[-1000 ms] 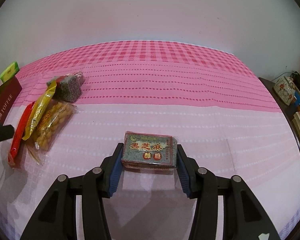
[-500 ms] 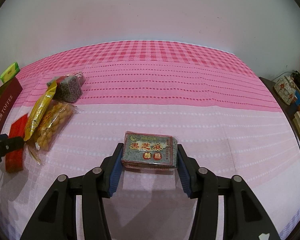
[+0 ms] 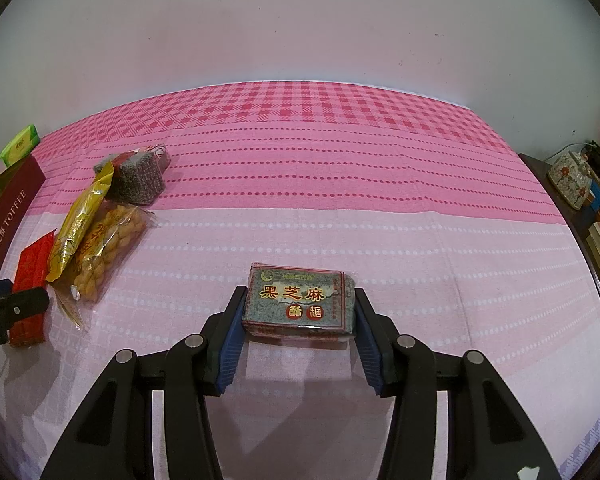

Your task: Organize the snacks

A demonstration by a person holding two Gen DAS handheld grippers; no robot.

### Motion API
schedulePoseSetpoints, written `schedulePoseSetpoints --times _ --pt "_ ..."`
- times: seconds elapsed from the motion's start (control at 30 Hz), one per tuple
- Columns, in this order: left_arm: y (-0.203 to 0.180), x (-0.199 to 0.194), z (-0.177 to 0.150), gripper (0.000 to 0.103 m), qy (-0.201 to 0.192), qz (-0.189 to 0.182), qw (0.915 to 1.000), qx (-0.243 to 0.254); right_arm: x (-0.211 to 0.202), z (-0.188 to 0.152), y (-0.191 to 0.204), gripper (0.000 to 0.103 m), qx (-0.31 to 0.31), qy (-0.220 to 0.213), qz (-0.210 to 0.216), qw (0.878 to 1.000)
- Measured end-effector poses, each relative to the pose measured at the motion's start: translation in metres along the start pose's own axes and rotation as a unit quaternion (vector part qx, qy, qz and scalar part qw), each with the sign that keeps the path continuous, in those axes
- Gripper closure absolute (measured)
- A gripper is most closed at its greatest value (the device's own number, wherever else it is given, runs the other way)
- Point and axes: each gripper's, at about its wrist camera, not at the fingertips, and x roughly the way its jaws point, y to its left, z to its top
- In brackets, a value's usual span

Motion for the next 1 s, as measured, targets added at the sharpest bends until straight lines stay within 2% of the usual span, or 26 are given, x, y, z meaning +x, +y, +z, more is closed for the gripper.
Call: schedulePoseSetpoints --times 0.17,0.37,0.7,1.0 --pt "-0.001 -0.005 -0.002 0.041 -0.001 0.001 1.0000 0.000 0.000 0.000 0.001 0.056 0.001 0.000 0.000 1.000" --pt "0.000 -0.008 -0.001 0.051 -0.003 -0.006 0.9998 0.017 0.000 0.000 0.001 0.056 0.001 0.000 0.000 1.000" --pt "0.004 -0.013 -0.003 0.054 0.004 -0.014 0.9994 0.031 0.000 0.000 0.001 0.056 0.001 0.000 0.000 1.000" --pt "0.008 -0.031 -0.004 0.054 -0.011 -0.020 0.9986 0.049 -0.001 0.000 0.000 0.056 0.001 0.001 0.000 1.000"
